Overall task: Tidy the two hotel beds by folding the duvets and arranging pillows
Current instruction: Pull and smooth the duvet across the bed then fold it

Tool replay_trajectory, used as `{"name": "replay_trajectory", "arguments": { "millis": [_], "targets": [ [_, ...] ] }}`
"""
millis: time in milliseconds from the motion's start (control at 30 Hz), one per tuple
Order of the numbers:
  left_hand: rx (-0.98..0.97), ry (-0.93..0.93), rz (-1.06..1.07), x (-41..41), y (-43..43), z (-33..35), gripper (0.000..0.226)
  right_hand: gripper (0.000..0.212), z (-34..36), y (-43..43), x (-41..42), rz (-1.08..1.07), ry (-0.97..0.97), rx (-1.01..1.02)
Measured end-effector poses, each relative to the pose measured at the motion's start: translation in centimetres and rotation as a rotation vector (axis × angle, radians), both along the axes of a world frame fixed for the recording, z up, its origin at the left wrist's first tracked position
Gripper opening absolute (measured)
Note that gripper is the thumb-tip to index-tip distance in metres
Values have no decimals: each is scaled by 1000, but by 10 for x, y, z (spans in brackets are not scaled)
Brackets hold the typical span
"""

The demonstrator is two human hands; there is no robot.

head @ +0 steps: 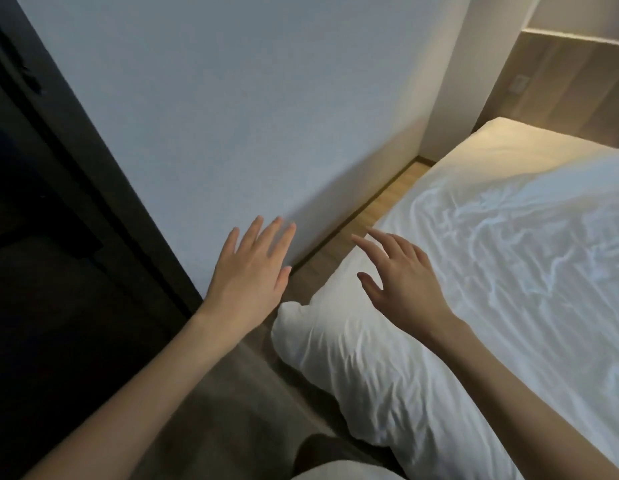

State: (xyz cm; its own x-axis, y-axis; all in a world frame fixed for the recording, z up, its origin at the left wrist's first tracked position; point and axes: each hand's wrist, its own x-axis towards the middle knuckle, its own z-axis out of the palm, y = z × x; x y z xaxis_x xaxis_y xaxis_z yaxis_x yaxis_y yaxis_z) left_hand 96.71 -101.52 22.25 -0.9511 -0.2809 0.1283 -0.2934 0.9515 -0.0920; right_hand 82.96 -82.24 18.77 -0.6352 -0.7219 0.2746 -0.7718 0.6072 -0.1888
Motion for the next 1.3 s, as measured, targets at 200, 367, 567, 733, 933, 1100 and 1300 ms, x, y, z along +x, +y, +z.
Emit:
{"name": "replay_trajectory", "arguments": {
  "millis": [200,367,567,733,933,1100,1300],
  "targets": [
    [17,-22,-191,-115,-92,-10,63,56,-23,-72,-77,-210,-52,4],
    [-15,-27,-288,-228,-156,-18,62,58,-42,-133,-168,-331,-79,24],
    [-10,-53,-446,-357,-196,-12,62,60,-34,-170,-258,-498,-117,-5],
    [49,-69,-648,-462,-184,-32,59,62,-46,-171,-311,-700,-139,-7],
    [133,-143,-810,-601,-175,-75,58,63,-71,-181,-388,-939,-186,-6],
    [176,-169,-899,-722,-176,-81,58,62,-66,-201,-492,-1055,-218,-21],
    [208,-204,-926,-862,-157,-78,57,62,-46,-195,-592,-1188,-235,-44]
  ]
}}
